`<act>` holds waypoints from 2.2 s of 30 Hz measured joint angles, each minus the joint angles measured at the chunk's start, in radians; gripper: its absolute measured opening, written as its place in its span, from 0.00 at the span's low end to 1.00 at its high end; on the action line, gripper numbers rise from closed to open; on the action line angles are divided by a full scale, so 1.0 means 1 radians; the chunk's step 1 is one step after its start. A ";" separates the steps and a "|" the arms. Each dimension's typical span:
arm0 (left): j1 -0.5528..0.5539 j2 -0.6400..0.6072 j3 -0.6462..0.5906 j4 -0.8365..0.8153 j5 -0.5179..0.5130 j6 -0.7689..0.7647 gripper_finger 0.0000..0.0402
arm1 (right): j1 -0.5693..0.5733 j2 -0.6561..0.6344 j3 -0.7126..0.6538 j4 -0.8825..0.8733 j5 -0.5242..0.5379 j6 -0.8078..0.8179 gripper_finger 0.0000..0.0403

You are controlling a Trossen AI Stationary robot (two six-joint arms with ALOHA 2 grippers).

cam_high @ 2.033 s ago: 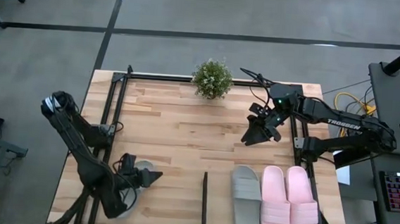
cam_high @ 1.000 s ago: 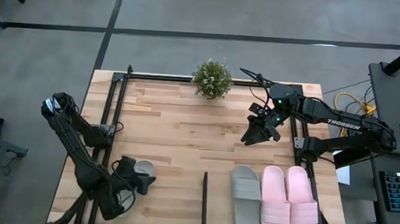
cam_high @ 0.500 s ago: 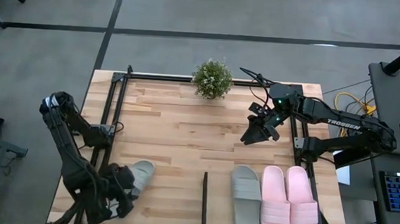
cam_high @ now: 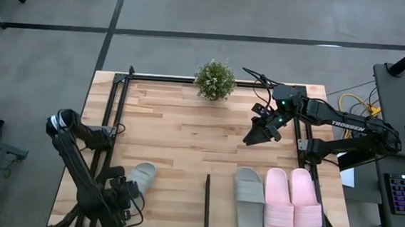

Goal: Pick and place slides into the shelf
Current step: Put the gray slide on the shelf

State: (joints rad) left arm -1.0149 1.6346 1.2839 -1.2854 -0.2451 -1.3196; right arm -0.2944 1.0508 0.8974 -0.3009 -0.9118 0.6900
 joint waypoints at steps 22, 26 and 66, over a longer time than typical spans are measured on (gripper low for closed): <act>0.000 0.080 0.034 -0.083 -0.110 0.056 0.49 | 0.002 0.000 0.000 0.004 0.059 0.052 0.48; -0.001 0.080 0.029 -0.073 -0.130 0.071 0.49 | 0.002 0.000 0.000 0.007 0.060 0.058 0.48; 0.060 0.080 -0.134 0.090 -0.217 0.097 0.49 | 0.002 0.000 0.000 0.053 0.078 0.070 0.48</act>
State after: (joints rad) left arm -0.9546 1.7142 1.1503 -1.1955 -0.4624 -1.2224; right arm -0.2920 1.0504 0.8974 -0.2478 -0.8337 0.7601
